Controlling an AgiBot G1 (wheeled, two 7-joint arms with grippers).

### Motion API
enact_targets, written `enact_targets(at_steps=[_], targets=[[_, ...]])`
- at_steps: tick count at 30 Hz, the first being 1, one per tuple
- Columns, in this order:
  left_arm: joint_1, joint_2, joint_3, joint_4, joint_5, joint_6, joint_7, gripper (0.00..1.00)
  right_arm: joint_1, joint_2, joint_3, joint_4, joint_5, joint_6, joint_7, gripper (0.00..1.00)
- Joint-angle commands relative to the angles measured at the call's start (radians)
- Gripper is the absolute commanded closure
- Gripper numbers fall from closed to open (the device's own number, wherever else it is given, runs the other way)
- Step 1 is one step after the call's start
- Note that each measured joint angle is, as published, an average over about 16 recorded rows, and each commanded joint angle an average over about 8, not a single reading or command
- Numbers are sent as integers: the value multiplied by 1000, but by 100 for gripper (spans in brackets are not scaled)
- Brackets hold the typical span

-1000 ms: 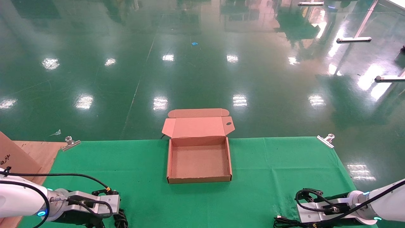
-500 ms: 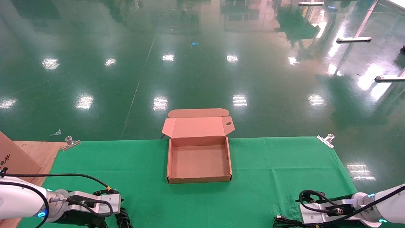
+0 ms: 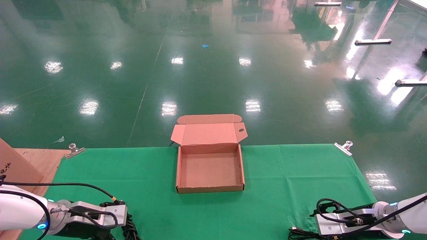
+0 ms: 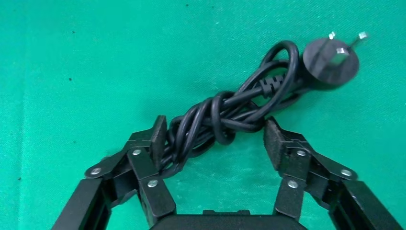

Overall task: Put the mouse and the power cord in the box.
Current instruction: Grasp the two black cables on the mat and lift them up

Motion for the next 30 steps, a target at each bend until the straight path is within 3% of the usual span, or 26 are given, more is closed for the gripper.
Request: enact_targets(at_steps=[1, 30], targets=[[1, 0, 0, 1, 0, 4, 1, 100, 1, 1, 1, 0, 1, -4, 0, 100], [-10, -5, 1, -2, 2, 43, -1, 100, 14, 17, 8, -1, 12, -55, -4, 100]])
